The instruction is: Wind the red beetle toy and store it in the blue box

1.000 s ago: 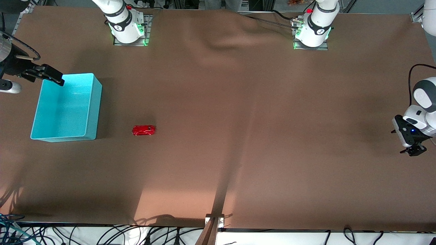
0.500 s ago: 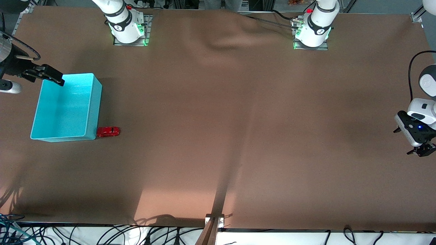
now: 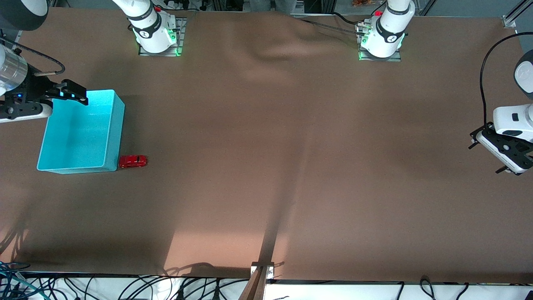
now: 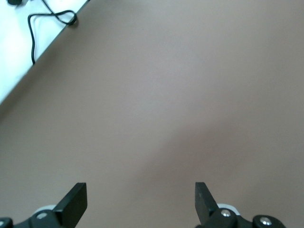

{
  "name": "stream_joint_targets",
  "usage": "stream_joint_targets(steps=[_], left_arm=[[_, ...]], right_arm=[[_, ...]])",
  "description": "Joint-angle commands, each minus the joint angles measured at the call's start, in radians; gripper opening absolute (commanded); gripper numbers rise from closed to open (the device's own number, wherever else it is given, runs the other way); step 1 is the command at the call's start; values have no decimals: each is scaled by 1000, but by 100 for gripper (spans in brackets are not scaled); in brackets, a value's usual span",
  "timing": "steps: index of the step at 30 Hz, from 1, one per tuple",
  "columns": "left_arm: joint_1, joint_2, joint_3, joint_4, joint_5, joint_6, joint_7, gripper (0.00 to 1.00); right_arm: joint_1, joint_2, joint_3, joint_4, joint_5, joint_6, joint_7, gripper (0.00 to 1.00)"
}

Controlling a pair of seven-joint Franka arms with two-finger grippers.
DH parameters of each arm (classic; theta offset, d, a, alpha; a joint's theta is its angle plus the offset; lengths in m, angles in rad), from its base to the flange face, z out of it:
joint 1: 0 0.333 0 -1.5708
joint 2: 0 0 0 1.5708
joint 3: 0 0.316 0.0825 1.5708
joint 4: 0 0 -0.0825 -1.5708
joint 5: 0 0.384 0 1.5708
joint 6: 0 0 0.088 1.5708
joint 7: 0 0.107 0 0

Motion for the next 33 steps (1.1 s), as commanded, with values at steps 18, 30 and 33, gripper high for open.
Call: stream_joint_targets(steps=[18, 30, 33], left_arm=[[-211, -188, 59, -24, -32, -277, -667, 100], [-236, -235, 63, -14, -38, -333, -709, 100], [-233, -233, 59, -10, -36, -349, -709, 100]], right_arm=[[-8, 232, -5, -50, 4, 243, -840, 100], [-9, 267, -6, -217, 5, 510, -1032, 100], [-8, 273, -6, -269, 4, 600, -1072, 100]])
